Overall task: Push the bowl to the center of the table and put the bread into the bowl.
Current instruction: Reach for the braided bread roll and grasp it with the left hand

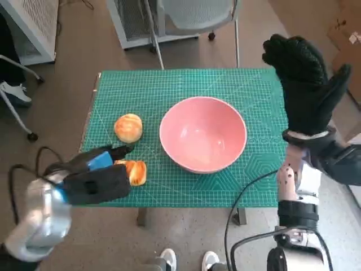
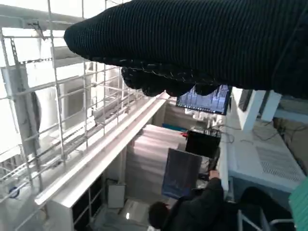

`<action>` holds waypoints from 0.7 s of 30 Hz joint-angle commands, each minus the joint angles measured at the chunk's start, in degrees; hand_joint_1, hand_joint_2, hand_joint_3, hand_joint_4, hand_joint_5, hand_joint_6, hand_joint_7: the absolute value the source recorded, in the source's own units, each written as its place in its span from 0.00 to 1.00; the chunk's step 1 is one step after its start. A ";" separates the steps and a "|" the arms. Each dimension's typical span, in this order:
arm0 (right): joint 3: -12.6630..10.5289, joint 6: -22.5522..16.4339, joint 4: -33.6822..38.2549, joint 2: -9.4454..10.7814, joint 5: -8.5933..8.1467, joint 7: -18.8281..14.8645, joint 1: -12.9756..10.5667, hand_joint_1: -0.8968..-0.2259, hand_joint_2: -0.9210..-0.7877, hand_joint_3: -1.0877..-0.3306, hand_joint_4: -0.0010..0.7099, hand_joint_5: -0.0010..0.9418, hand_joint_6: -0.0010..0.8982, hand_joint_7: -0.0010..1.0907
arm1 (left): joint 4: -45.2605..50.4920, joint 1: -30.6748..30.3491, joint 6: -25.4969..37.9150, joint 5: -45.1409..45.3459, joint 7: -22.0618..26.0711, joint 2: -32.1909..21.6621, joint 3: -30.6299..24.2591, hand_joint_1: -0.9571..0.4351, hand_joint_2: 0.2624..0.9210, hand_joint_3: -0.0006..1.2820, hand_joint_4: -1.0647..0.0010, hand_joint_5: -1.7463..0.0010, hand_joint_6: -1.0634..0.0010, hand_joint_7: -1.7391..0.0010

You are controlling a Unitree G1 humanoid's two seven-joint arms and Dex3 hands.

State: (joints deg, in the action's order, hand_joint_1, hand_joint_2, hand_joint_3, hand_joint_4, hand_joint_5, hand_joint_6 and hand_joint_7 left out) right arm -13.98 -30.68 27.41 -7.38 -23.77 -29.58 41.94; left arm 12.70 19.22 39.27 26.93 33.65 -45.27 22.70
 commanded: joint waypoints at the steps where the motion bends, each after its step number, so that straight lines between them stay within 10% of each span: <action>1: 0.17 0.44 -0.16 0.29 -0.12 -0.01 -1.17 0.45 0.00 0.61 0.50 0.01 0.45 0.02 | -4.63 1.50 -2.23 2.53 -1.31 2.19 1.67 0.62 0.76 0.01 0.89 0.99 0.72 1.00; 17: 0.22 0.55 -1.14 0.64 0.14 0.91 -2.41 0.45 0.00 0.60 0.50 0.00 0.45 0.02 | -23.65 5.40 -11.93 11.10 -6.37 7.33 6.76 0.68 0.89 0.02 0.53 0.99 0.47 0.98; 21: 0.52 1.08 -2.39 0.79 0.52 1.53 -3.24 0.46 0.00 0.59 0.50 0.00 0.45 0.02 | -23.42 4.65 -15.31 12.52 -7.52 6.25 6.40 0.69 0.96 0.07 0.44 0.42 0.41 0.57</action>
State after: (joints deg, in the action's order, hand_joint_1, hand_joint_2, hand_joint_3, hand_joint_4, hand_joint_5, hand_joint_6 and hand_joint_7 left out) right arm -13.62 -30.60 25.69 -6.78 -23.60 -28.88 40.96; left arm -9.46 26.10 26.11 38.44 25.95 -38.56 28.26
